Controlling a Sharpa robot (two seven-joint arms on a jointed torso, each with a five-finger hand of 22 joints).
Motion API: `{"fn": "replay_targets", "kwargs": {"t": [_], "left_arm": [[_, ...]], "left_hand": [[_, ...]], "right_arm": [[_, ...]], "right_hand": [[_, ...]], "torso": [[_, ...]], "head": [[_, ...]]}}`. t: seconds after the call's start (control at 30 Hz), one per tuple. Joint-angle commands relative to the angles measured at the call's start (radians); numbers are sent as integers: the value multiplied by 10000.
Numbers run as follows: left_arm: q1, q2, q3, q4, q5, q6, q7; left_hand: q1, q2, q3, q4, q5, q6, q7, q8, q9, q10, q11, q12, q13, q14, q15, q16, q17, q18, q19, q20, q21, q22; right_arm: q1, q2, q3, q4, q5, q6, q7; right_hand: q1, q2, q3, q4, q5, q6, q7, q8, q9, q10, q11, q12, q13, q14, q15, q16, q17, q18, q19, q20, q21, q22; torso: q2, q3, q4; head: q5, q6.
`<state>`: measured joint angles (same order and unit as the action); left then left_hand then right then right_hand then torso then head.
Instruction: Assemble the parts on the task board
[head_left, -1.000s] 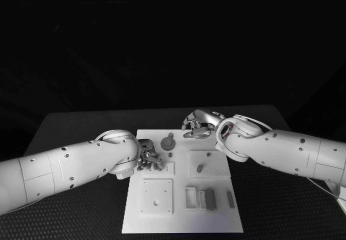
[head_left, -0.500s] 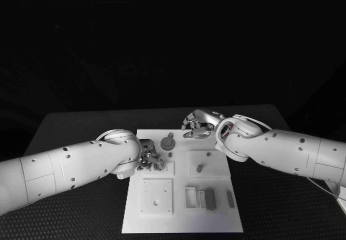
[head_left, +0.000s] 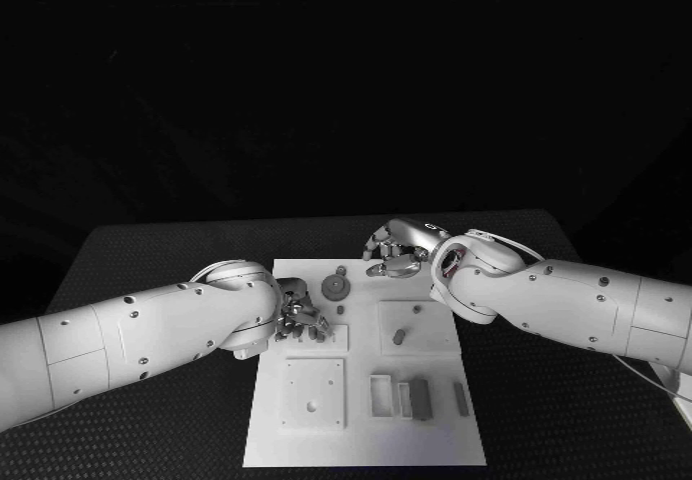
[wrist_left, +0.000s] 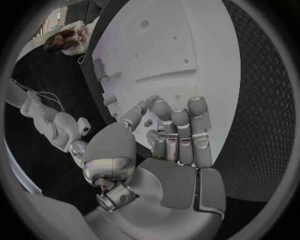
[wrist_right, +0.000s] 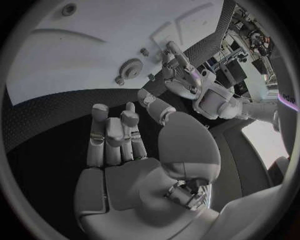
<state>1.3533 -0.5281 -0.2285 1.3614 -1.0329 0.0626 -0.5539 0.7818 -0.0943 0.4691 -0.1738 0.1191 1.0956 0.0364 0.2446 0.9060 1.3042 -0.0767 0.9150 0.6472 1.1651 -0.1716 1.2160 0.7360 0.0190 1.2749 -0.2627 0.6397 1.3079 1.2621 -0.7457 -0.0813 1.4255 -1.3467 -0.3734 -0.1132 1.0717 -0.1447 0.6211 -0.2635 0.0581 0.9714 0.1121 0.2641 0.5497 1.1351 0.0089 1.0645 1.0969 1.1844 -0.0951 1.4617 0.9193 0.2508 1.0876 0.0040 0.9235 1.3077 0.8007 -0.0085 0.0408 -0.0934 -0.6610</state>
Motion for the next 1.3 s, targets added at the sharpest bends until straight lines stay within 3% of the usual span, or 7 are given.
{"fn": "replay_targets", "kwargs": {"t": [0.03, 0.5, 0.53, 0.7, 0.87, 1.03, 1.3], "left_arm": [[-31, -23, -13, 5, 114, -247, 145], [-36, -343, 39, 218, 313, -443, 137], [-35, -377, 77, 227, 361, -442, 137], [-37, -545, 636, 190, 676, -315, 197], [99, -936, 1149, 309, 1458, 380, 201], [361, -974, 1231, -313, 1559, 542, 342], [404, -531, 1223, -1711, 1073, 414, 501]], "left_hand": [[-211, -245, -54, 65, -33, 1, 17, -49, -65, -43, 31, -19, -4, -58, -4, -39, -16, 370, -45, -28, -45, 129], [-340, -750, 63, 516, -607, 97, -6, -44, -253, -42, 7, -4, 2, -64, -25, -3, -41, 410, -11, -41, -103, 141], [-339, -744, 67, 526, -608, 104, -8, -40, -255, -40, 5, -2, 3, -63, -26, -1, -40, 410, -9, -42, -103, 142], [-263, -582, 80, 537, -594, 141, -21, -9, -271, -36, -7, 10, 11, -61, -36, 18, -41, 414, 1, -44, -96, 159], [-96, -304, -94, 271, -147, -57, 59, -33, -309, -226, 70, -109, -42, -220, 33, -108, -130, 371, -155, 10, -218, 130], [60, -93, -149, 49, -12, -380, 184, -106, -319, -374, 187, -255, -128, -346, 145, -261, -242, 342, -291, 93, -389, 73], [170, 177, -219, -213, 248, -600, 269, -124, -308, -516, 279, -395, -219, -480, 246, -381, -344, 321, -408, 188, -565, 30]], "right_arm": [[-4, 8, 4, -11, -16, 94, 90], [-5, 15, 4, -52, -16, 77, 105], [-5, 13, 4, -56, -16, 73, 110], [-7, 23, 4, -101, -16, 55, 129], [-7, -6, 4, -153, -14, 43, 129], [-7, -16, 4, -174, -9, -11, 148], [-6, -13, 4, -215, 21, 29, 123]], "right_hand": [[-68, 32, 7, -8, -14, 8, 69, -64, 11, -33, -18, 7, -10, -43, -13, -40, 8, 110, -15, -43, -47, 158], [-70, 36, 9, -6, -13, 3, 70, -67, 11, -34, -17, 7, -12, -45, -12, -43, 7, 110, -16, -43, -49, 157], [-70, 36, 9, -6, -13, 3, 70, -67, 11, -34, -17, 7, -12, -45, -12, -43, 7, 110, -16, -43, -49, 157], [-70, 38, 10, -6, -13, 3, 70, -68, 12, -34, -17, 6, -13, -45, -12, -43, 7, 110, -16, -43, -49, 157], [-68, 39, 11, -7, -13, 2, 70, -68, 12, -34, -17, 7, -14, -45, -12, -44, 7, 110, -16, -43, -49, 157], [-72, 36, 9, -6, -14, -3, 72, -71, 11, -34, -16, 7, -14, -44, -12, -44, 7, 110, -15, -43, -49, 157], [-63, 40, 15, -10, -13, -16, 74, -80, 9, -33, -15, 9, -15, -42, -12, -43, 7, 110, -11, -45, -48, 157]], "torso": [[1, 0, -10], [-10, 8, 2], [-10, 7, 3], [-9, 3, -4], [-13, 5, 4], [1, 0, 16], [-13, -5, 40]], "head": [[5, -5], [5, 38], [2, 45], [22, 105], [-3, 148], [-30, 190], [-10, 244]]}}
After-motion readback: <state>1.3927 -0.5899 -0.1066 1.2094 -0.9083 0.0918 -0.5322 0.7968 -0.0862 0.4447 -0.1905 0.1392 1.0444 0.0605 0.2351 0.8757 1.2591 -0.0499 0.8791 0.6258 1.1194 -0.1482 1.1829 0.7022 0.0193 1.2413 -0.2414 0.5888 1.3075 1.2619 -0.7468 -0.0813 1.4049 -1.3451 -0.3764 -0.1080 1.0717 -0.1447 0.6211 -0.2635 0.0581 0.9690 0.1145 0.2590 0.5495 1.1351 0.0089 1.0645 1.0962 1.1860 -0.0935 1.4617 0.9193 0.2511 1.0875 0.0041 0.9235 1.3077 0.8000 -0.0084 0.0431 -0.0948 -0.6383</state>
